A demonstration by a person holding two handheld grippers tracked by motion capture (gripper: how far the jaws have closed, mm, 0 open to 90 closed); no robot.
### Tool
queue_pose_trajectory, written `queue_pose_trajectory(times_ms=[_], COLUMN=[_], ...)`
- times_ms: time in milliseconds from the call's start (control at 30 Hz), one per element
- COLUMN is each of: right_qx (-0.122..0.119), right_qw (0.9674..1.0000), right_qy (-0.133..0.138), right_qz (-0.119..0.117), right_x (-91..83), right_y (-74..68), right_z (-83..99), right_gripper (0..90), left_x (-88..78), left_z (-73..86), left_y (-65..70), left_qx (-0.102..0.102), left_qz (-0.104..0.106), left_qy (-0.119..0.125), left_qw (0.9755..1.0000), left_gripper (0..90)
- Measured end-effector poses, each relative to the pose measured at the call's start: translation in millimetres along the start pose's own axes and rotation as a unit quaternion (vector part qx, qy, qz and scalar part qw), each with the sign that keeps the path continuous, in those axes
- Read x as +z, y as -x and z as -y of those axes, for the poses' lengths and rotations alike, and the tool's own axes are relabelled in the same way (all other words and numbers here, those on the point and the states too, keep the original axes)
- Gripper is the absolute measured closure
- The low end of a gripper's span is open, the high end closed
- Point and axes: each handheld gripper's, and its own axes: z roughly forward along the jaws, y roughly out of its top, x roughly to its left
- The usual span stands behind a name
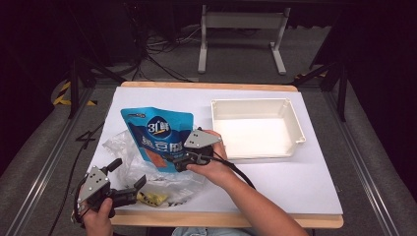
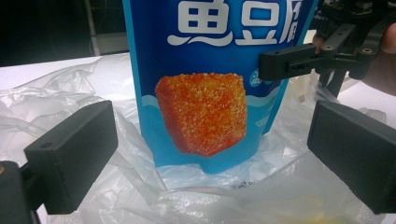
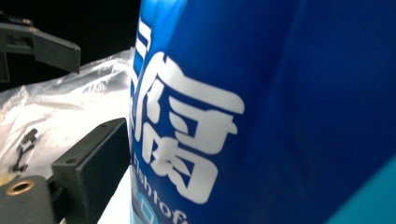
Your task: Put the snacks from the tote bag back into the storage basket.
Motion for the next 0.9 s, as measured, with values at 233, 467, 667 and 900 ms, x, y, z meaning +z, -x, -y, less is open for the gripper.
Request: queue_pose_trajectory(times_ms=[233, 467, 667, 900], right_qx=[-0.001, -0.008, -0.007, -0.001], right_qw=[0.9998, 0.9996, 0.9997, 0.9992], right_qy=[0.022, 0.027, 0.022, 0.002], right_qz=[-0.004, -0.005, 0.002, -0.040], right_x=[3.4, 9.2, 11.0, 10.6], right_y=[1.2, -3.0, -3.8, -6.1], right_z=[1.0, 2.3, 3.8, 4.0], right_gripper=[9.8, 6.8, 13.0, 41.6], left_x=[0.2, 0.8, 0.9, 1.1], left_z=[0.0, 0.4, 0.5, 0.5], left_y=[0.1, -0.4, -0.5, -0.6], left_qx=[-0.001, -0.003, -0.003, -0.004], left_qz=[0.000, 0.001, 0.002, 0.002], left_qy=[-0.001, -0.001, -0.001, -0.001], left_qw=[1.0000, 1.0000, 1.0000, 1.0000], left_gripper=[2.5, 2.5, 2.5, 2.5])
